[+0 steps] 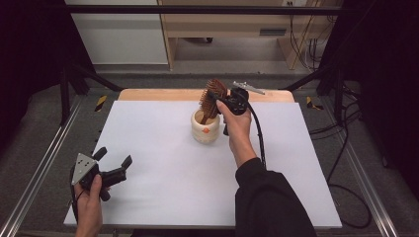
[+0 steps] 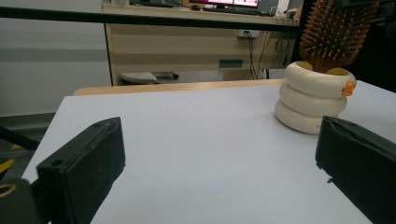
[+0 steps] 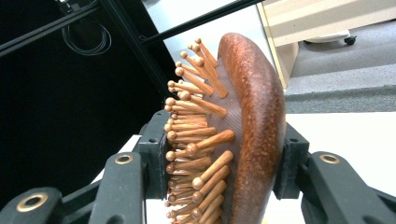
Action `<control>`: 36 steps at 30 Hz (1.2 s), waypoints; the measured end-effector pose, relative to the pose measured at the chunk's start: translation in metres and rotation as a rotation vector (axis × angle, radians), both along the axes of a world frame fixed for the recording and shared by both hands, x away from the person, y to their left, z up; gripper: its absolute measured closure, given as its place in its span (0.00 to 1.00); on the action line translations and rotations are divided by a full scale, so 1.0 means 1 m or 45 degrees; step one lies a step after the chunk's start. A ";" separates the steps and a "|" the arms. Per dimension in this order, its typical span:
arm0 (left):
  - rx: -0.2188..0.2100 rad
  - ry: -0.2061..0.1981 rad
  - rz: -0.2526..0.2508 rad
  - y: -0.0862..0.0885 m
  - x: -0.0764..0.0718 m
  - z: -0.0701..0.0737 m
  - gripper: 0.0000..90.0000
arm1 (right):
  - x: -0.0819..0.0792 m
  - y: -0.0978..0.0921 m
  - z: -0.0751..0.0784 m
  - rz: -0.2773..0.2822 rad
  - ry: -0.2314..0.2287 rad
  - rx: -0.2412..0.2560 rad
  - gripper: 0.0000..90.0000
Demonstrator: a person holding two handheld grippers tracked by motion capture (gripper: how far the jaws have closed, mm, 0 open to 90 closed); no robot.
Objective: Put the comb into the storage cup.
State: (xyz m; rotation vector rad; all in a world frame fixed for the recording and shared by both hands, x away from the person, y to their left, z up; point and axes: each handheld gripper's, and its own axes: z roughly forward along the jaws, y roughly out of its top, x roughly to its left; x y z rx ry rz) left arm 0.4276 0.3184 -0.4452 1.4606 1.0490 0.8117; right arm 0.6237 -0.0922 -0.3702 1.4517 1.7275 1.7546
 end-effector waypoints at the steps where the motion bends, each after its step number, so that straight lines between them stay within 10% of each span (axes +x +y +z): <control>1: 0.000 0.000 0.000 0.000 0.000 0.000 0.02 | 0.000 0.000 0.000 -0.002 0.005 0.002 0.56; 36: 0.001 0.003 -0.004 -0.001 0.000 0.000 0.02 | 0.004 -0.015 -0.007 -0.025 0.062 0.057 0.52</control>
